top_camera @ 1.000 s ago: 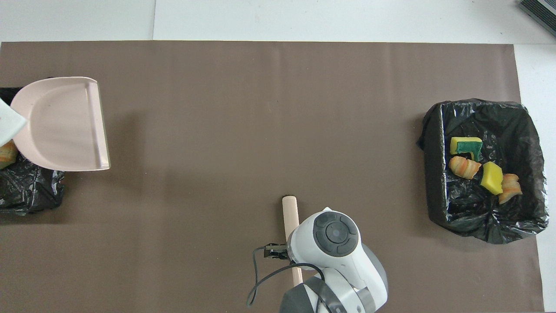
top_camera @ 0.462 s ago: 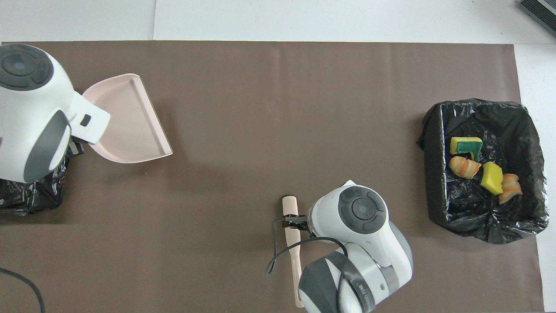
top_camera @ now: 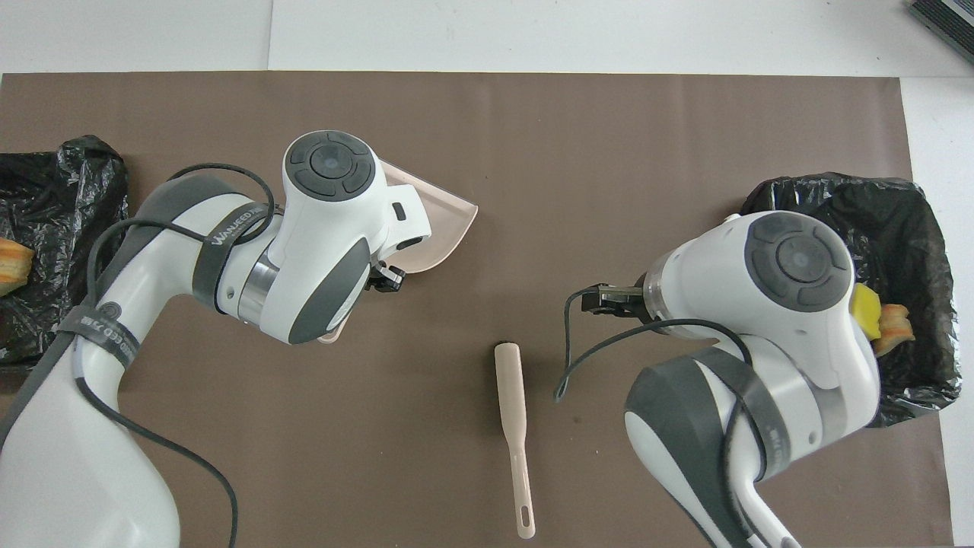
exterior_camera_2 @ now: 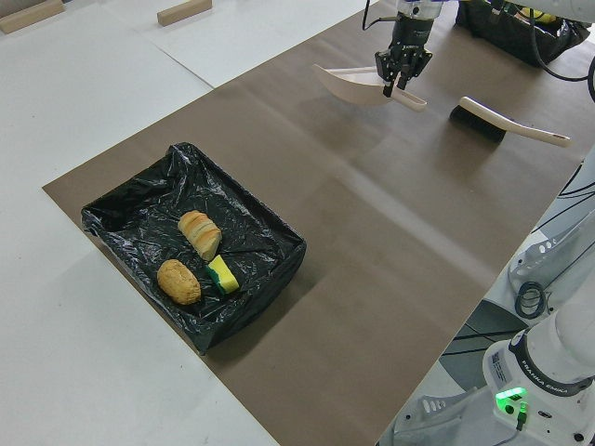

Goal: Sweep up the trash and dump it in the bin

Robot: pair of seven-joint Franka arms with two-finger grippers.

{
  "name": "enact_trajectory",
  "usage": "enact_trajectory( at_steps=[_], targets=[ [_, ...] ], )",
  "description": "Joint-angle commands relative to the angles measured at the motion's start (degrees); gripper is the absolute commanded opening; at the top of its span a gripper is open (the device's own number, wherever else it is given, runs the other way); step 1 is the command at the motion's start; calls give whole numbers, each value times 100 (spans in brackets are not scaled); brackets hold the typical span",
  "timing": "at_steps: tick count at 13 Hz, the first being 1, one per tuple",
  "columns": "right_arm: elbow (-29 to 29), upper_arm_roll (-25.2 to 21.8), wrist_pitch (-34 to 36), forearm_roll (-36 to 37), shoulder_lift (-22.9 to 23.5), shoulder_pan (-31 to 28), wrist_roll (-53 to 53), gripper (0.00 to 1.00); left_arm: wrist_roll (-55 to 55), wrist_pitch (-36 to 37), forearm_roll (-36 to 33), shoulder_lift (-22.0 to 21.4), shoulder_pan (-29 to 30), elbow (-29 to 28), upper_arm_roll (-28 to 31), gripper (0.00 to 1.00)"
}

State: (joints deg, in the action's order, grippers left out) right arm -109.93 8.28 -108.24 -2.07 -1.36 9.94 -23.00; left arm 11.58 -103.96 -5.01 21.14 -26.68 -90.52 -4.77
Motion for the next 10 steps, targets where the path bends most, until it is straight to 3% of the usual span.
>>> enact_trajectory(
  at_steps=[1,4,6,10],
  targets=[
    [629,42,775,110,-40,-474,750,100,695,314,324,626,-284,1008,117,0],
    [1017,-422,1295,268,-198,-616,1673,100,1817,394,360,1687,-671,2314,117,0],
    [1263,-573,1690,426,-198,-625,1966,100,2311,141,413,2278,-777,2854,117,0],
    [1922,-925,2332,445,-207,-896,2132,100,2568,-509,615,2324,-778,2812,29,0]
  ],
)
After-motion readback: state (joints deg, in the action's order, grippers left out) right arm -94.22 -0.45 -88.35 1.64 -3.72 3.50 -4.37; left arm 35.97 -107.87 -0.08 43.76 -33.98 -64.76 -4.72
